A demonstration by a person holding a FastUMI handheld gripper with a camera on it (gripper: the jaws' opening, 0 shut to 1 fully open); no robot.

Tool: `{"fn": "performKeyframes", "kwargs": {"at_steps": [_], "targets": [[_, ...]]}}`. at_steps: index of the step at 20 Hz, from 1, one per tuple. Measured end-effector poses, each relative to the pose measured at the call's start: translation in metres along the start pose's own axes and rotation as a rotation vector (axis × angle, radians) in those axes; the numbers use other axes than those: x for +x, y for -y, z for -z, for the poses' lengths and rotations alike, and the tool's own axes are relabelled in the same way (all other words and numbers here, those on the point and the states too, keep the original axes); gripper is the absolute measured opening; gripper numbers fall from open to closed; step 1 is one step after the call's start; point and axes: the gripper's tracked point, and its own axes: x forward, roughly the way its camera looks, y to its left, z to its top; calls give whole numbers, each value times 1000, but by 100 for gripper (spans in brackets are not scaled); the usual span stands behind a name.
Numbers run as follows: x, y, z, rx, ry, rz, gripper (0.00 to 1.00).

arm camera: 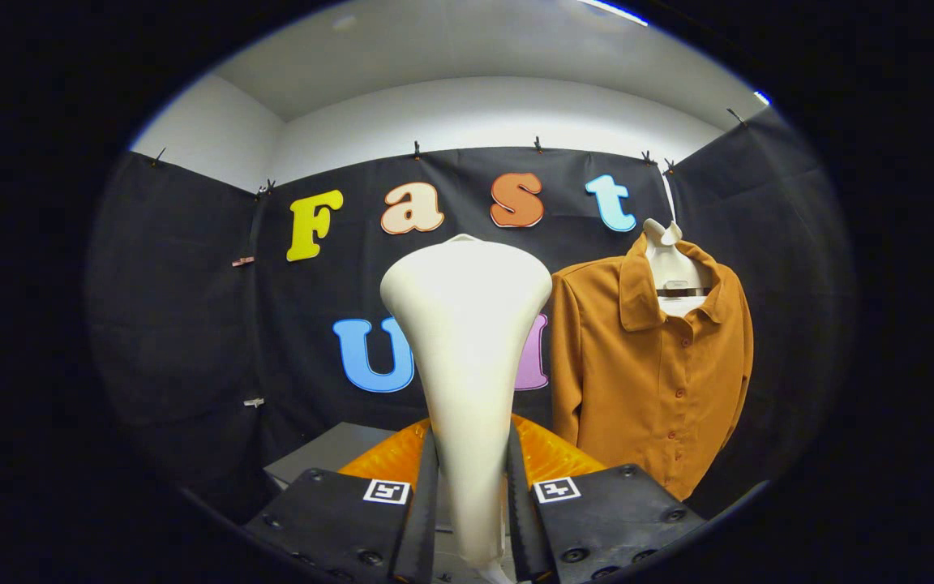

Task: Iron the clothes twice with a garment steamer, once on the left side and once on the right side.

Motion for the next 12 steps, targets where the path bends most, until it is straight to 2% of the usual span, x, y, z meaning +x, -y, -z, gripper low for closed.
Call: {"fn": "performKeyframes", "kwargs": {"at_steps": [12], "targets": [[-29,-19,2,8,1,66,41]]}}
